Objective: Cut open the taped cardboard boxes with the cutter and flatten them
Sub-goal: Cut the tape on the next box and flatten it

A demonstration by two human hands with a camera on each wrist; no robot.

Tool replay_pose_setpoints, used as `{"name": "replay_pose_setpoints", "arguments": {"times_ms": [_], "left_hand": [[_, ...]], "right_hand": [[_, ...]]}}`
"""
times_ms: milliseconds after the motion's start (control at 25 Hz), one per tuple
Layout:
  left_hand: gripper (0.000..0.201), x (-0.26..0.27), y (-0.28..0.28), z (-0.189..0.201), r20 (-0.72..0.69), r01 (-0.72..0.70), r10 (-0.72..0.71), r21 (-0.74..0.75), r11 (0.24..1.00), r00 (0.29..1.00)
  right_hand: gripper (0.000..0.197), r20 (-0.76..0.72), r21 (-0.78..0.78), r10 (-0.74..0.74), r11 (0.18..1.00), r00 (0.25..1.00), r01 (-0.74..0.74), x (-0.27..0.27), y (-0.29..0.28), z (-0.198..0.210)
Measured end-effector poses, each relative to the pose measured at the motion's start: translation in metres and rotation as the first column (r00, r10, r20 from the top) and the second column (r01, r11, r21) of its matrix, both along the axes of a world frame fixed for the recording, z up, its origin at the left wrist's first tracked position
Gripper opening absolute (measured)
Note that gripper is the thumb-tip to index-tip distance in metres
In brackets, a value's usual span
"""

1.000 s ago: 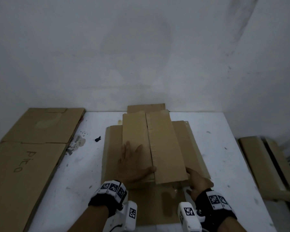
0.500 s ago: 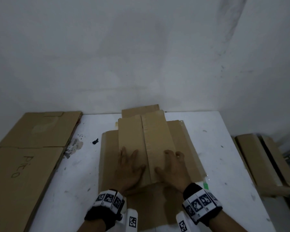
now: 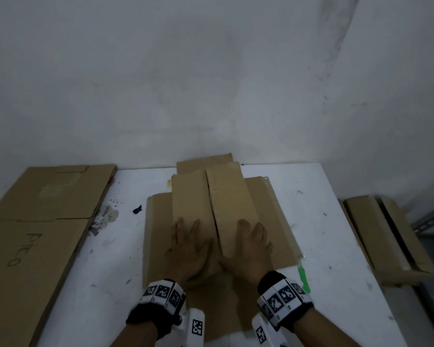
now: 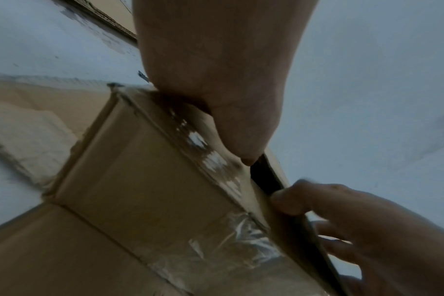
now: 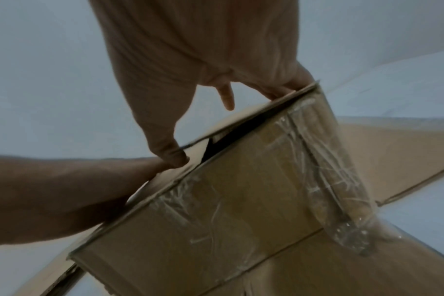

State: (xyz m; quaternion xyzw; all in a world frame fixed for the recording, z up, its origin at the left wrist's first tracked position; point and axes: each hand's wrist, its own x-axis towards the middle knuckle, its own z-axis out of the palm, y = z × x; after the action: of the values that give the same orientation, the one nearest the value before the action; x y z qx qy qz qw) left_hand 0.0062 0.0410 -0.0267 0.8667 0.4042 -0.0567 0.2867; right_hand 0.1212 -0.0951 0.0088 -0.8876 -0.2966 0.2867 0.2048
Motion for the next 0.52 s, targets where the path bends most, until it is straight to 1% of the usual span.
{"name": "replay_pose_setpoints", "arguments": {"times_ms": [40,80,120,200,240,280,360,400,440,480,520], "left_hand": [[0.075,0.001,-0.001,0.000,-0.017,-0.004,0.004,0.004,1.000,1.000],[0.080,0.002,-0.002,0.000,-0.033,-0.004,0.005,0.012,1.000,0.999],[0.086,0.002,-0.003,0.001,-0.044,-0.008,0.009,0.018,1.000,0.999],[0.099,0.003,-0.004,0.001,-0.048,-0.026,0.027,0.014,1.000,0.999],[0.106,0.004,-0.006,0.002,-0.045,-0.038,0.039,0.008,0.999,0.998],[0.111,0.005,-0.007,0.002,-0.045,-0.048,0.048,0.005,0.999,0.998],[0.121,0.007,-0.011,0.001,-0.055,-0.053,0.054,0.021,0.998,0.997],[0.125,0.008,-0.013,0.001,-0.065,-0.052,0.055,0.035,0.998,0.996],[0.128,0.008,-0.013,0.000,-0.073,-0.057,0.060,0.048,0.997,0.995],[0.130,0.009,-0.015,0.000,-0.081,-0.061,0.065,0.058,0.996,0.995],[0.130,0.009,-0.015,0.001,-0.088,-0.065,0.070,0.064,0.996,0.994]], "right_hand": [[0.108,-0.041,0.079,-0.046,0.996,0.998,0.050,0.002,-0.004,0.004],[0.101,-0.119,0.166,-0.101,0.979,0.988,0.120,0.006,-0.010,0.008],[0.085,-0.212,0.266,-0.135,0.945,0.968,0.190,0.010,-0.017,0.012],[0.035,-0.365,0.406,-0.166,0.857,0.916,0.317,0.020,-0.032,0.019],[0.017,-0.417,0.449,-0.199,0.803,0.887,0.392,0.027,-0.041,0.024],[0.012,-0.475,0.478,-0.234,0.741,0.848,0.472,0.034,-0.049,0.026],[0.023,-0.591,0.467,-0.325,0.609,0.739,0.641,0.048,-0.064,0.021],[0.026,-0.619,0.448,-0.383,0.545,0.685,0.709,0.054,-0.072,0.016],[0.026,-0.602,0.429,-0.464,0.499,0.650,0.753,0.059,-0.078,0.009],[0.021,-0.538,0.414,-0.555,0.482,0.635,0.772,0.065,-0.085,0.000],[0.011,-0.452,0.401,-0.626,0.494,0.636,0.771,0.069,-0.091,-0.008]]}}
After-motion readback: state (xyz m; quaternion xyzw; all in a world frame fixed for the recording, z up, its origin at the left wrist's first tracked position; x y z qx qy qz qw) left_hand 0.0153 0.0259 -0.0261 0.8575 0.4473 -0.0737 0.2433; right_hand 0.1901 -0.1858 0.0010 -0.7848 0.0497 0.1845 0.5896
